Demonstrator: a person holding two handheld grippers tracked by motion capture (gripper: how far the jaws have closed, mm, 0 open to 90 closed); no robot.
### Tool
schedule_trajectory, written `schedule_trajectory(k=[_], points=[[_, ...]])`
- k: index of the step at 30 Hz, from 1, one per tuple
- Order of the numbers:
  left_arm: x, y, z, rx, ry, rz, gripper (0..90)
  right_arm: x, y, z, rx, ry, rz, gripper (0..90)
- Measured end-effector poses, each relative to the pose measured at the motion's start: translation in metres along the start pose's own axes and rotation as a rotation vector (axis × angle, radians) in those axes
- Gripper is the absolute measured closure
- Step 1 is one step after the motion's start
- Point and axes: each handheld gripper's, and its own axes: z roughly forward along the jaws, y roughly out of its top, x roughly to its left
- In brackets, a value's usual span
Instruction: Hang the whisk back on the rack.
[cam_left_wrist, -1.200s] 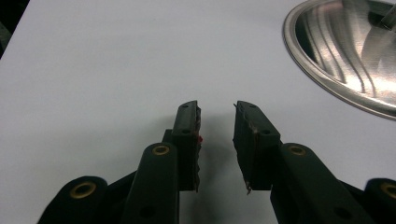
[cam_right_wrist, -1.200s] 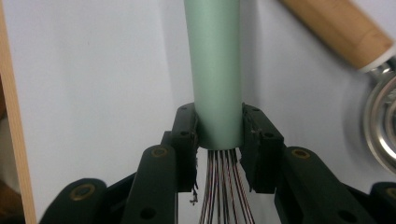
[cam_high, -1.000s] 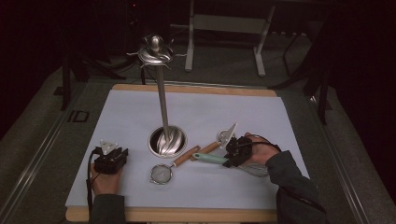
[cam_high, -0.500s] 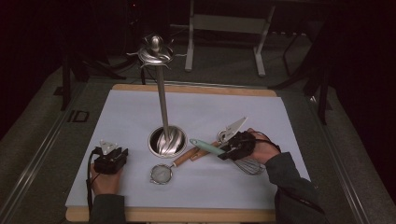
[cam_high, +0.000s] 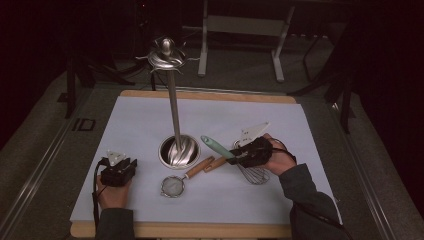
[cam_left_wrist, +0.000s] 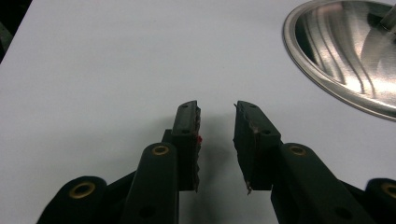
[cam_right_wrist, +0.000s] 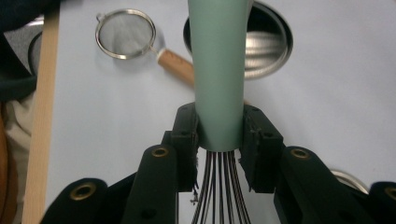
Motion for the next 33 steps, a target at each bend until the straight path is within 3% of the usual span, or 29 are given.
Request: schedule_trajectory(k=[12, 21, 33], points=[[0.000, 0.000, 0.000, 0.000, 0.000, 0.000, 70.3, 0.006, 0.023, -0.009, -0.111, -0.045, -0.014, 69.4], [0.000, 0.000, 0.000, 0.001, 0.000, 0.000, 70.3, 0.004, 0.043, -0.017, -0.189, -0.102, 0.006, 69.5], [0.000, 0.000, 0.000, 0.001, -0.001, 0.000, 70.3, 0.002, 0.062, -0.023, -0.249, -0.175, 0.042, 69.4]])
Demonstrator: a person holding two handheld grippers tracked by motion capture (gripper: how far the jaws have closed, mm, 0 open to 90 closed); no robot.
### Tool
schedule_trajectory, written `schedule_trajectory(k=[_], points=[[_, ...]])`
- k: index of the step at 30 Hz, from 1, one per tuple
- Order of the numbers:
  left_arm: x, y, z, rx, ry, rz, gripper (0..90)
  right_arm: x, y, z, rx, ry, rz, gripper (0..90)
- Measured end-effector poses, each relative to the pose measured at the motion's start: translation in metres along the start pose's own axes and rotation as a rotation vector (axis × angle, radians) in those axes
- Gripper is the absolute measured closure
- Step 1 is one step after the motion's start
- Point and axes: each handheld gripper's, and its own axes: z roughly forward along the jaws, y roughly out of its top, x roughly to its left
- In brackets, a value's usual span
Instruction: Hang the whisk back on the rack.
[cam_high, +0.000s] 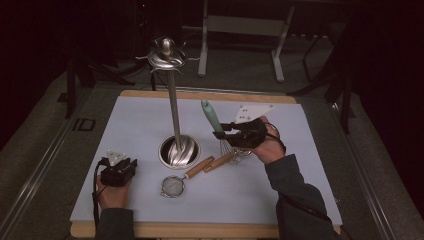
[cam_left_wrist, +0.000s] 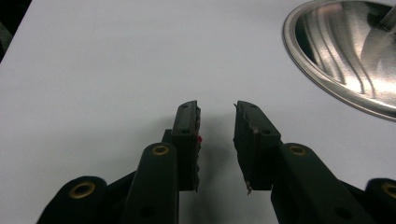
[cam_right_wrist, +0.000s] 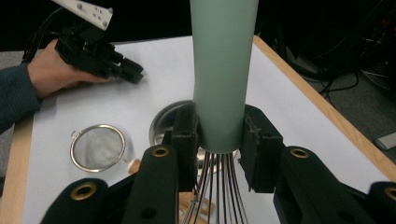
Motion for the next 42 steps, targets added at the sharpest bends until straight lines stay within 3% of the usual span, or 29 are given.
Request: schedule_trajectory(k=[11, 24, 42], points=[[0.000, 0.000, 0.000, 0.000, 0.000, 0.001, 70.3, 0.002, 0.015, -0.002, -0.041, -0.023, -0.008, 69.4], [0.000, 0.000, 0.000, -0.002, -0.001, 0.001, 70.3, 0.005, 0.046, -0.012, -0.108, -0.034, -0.030, 69.4], [0.000, 0.000, 0.000, -0.001, -0.001, 0.000, 70.3, 0.012, 0.073, -0.013, -0.139, -0.026, -0.058, 69.4]])
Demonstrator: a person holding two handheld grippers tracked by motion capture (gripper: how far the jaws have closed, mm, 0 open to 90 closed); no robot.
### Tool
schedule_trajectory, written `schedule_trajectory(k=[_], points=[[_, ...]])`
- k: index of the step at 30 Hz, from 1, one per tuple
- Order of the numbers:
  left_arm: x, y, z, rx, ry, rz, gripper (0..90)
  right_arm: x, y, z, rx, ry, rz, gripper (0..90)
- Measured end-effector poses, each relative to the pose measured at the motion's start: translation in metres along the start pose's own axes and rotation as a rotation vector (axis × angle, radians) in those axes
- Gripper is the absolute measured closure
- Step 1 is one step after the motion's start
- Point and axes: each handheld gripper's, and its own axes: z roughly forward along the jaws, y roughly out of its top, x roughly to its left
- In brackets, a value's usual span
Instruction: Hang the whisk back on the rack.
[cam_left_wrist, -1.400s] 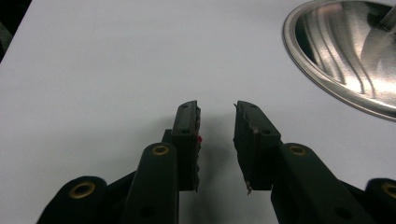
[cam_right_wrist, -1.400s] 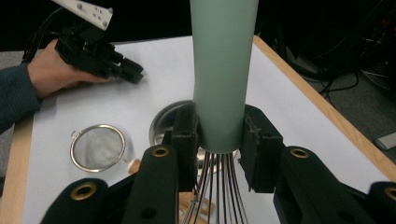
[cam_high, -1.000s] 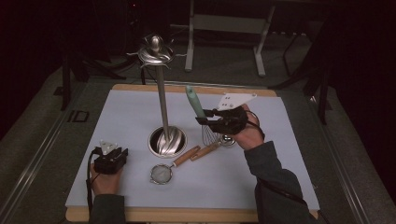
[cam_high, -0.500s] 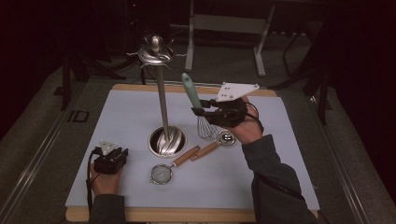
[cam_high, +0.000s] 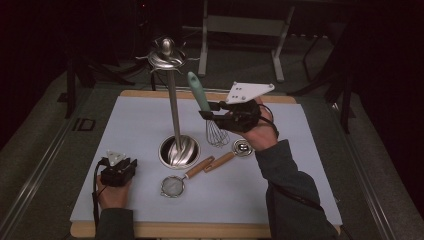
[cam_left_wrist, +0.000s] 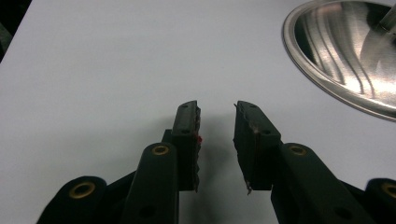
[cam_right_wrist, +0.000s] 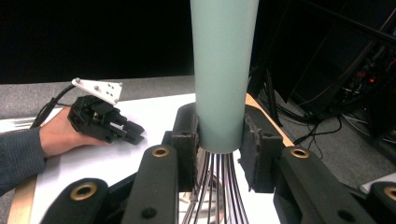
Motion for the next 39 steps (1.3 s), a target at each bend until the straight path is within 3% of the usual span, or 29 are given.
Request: schedule_trajectory(k=[12, 30, 39], points=[[0.000, 0.000, 0.000, 0.000, -0.002, 0.000, 70.2, 0.000, 0.012, 0.013, 0.012, 0.018, -0.005, 69.4], [0.000, 0.000, 0.000, 0.000, -0.001, 0.000, 70.1, -0.005, 0.012, 0.031, 0.032, 0.031, 0.017, 69.4], [0.000, 0.000, 0.000, 0.002, -0.003, 0.000, 69.9, 0.001, 0.014, 0.039, 0.051, 0.012, -0.002, 67.1]])
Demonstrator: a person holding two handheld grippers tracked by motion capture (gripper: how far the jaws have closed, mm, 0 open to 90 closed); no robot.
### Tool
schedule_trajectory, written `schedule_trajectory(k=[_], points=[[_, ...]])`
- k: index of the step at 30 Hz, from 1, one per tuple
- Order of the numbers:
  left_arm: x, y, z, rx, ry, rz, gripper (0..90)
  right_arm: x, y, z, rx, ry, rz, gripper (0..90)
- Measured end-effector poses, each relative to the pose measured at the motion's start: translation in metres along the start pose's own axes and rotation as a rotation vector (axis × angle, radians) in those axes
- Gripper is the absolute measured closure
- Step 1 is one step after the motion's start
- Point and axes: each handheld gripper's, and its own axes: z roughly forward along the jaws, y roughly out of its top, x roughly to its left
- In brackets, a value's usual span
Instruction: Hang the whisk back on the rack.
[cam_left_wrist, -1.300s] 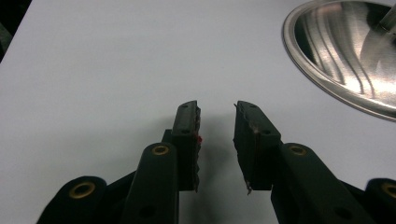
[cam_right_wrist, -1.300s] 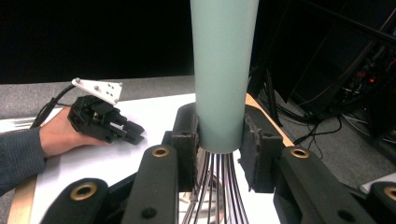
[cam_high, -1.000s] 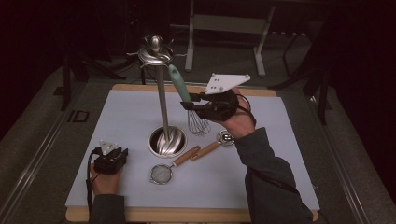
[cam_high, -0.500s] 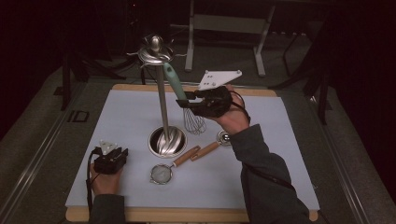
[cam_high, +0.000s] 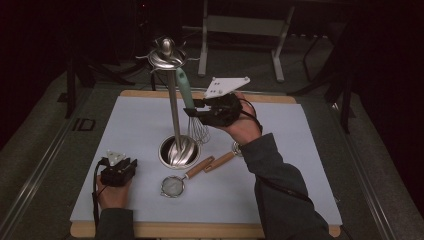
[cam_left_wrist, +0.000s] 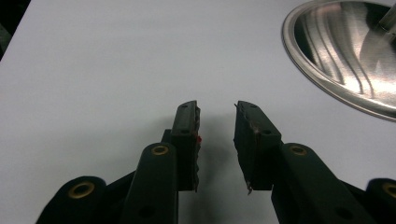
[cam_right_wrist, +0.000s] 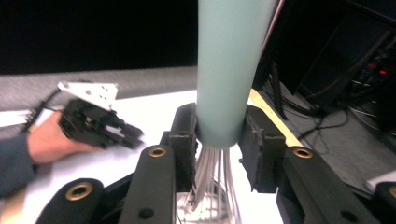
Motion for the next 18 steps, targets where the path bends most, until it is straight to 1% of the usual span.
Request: schedule_trajectory(k=[1, 2, 3, 10, 11, 18], points=[[0.0000, 0.0000, 0.0000, 0.000, 0.000, 0.000, 69.9, 0.0017, 0.0001, 0.0012, 0.013, -0.008, -0.010, 66.4], [0.0000, 0.0000, 0.0000, 0.000, 0.000, 0.000, 70.0, 0.0017, 0.0001, 0.0012, 0.013, -0.008, -0.010, 66.4], [0.0000, 0.0000, 0.0000, 0.000, 0.000, 0.000, 70.0, 0.0052, -0.0007, 0.0038, 0.027, -0.008, -0.025, 65.3], [0.0000, 0.0000, 0.0000, 0.000, 0.001, 0.001, 69.9, 0.0082, -0.0008, 0.0037, 0.030, -0.003, -0.033, 65.1], [-0.0001, 0.0000, 0.0000, -0.001, 0.001, 0.000, 69.9, 0.0093, -0.0012, 0.0021, 0.032, -0.007, -0.041, 64.8], [-0.0002, -0.0001, 0.0001, -0.002, 0.001, 0.001, 69.9, 0.0106, -0.0049, -0.0052, 0.032, -0.007, -0.048, 63.8]])
